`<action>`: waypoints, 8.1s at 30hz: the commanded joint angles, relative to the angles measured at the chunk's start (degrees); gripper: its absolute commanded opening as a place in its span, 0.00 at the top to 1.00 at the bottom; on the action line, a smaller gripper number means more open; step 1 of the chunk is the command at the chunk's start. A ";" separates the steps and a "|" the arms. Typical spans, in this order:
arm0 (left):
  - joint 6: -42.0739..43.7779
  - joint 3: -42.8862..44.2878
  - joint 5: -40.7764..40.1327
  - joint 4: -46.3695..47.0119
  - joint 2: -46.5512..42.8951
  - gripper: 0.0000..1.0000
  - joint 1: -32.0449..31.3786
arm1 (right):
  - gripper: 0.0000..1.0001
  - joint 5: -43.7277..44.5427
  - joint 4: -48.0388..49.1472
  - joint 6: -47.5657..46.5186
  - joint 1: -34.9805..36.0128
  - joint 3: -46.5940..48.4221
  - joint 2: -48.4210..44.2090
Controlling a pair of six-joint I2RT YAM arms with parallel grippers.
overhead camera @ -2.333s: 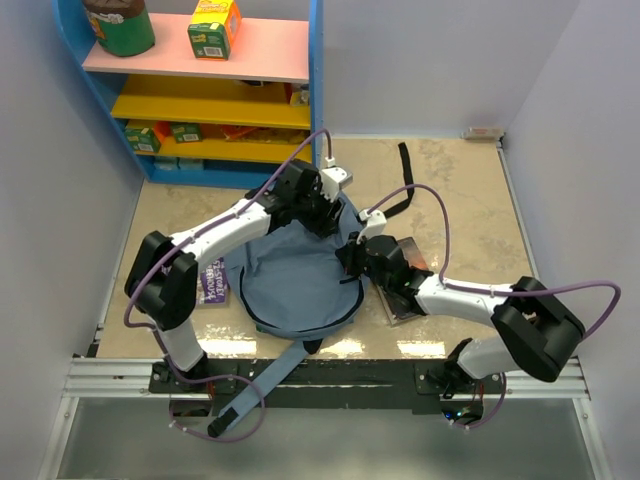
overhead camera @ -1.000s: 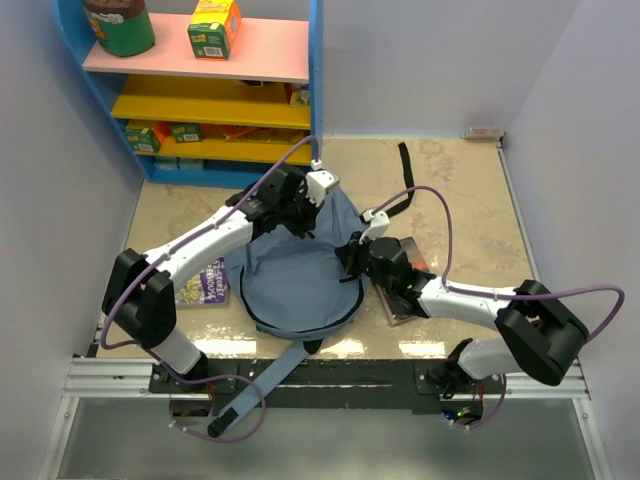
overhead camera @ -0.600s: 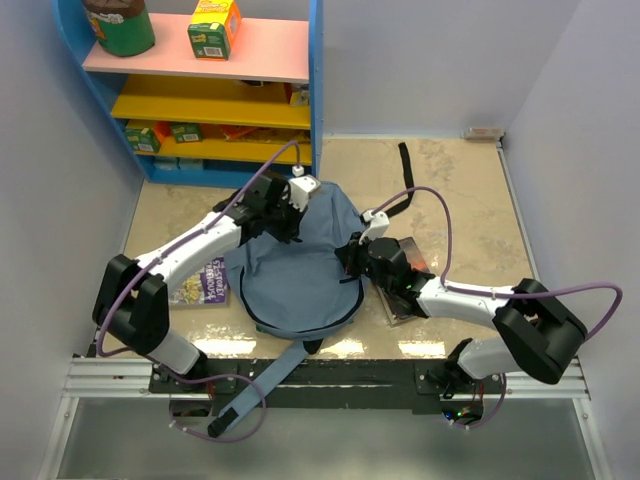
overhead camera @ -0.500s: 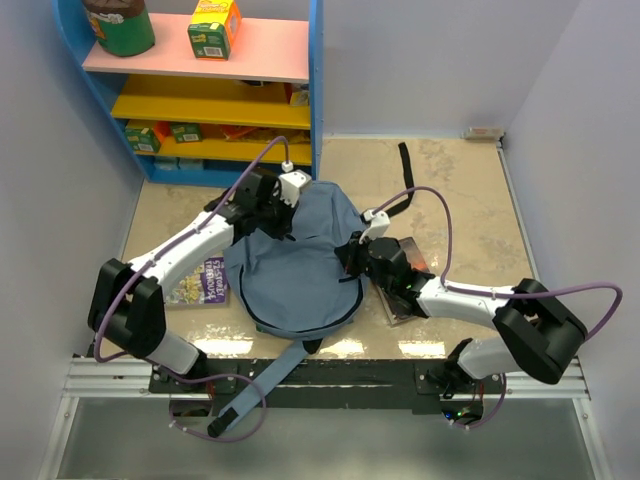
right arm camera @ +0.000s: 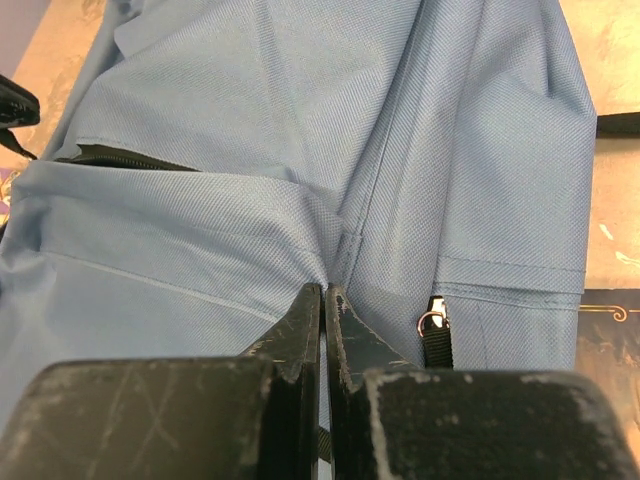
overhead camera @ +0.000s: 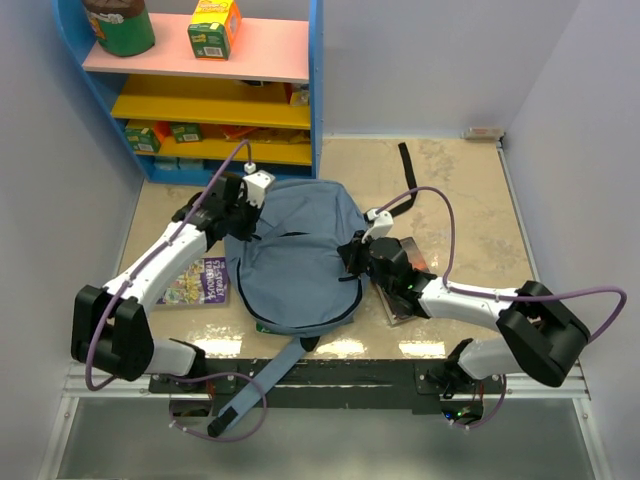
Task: Pack the student bag
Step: Unzip the student bag at the center of the board, then pick up the student bag at the center of the board, then pick up the personal item from the center of the board, then place the student bag at the center of the board, then place the personal item in the student bag.
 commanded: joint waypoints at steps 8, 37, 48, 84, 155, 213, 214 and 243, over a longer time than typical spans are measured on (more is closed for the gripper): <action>5.93 -4.12 -3.17 -1.54 -3.02 0.94 2.87 | 1.00 1.96 0.00 -0.59 -0.23 -0.47 -0.74; 11.12 4.50 -3.24 9.53 7.52 0.29 -9.43 | 1.00 -0.50 2.82 -2.35 -0.23 -0.99 2.15; 11.47 4.06 0.36 6.81 10.34 0.66 -9.61 | 1.00 -0.06 2.91 -2.44 -0.23 -1.35 1.80; 3.29 20.07 -20.02 -10.15 -11.80 1.00 3.04 | 0.31 3.01 -12.12 -7.19 1.70 9.12 -11.11; -4.00 1.61 0.89 -5.85 -14.88 1.00 3.49 | 1.00 -6.38 -11.19 -1.03 15.77 20.10 -8.14; 3.04 -10.70 6.79 1.62 -3.91 1.00 3.49 | 0.36 -6.13 11.09 -3.14 8.20 19.68 18.77; 2.95 -10.35 6.61 1.71 -3.55 1.00 3.49 | 0.38 -5.69 10.47 -4.54 8.90 18.88 18.24; 6.19 -8.33 9.77 -1.98 -4.25 1.00 3.57 | 1.00 3.01 12.30 -8.33 17.09 27.03 34.93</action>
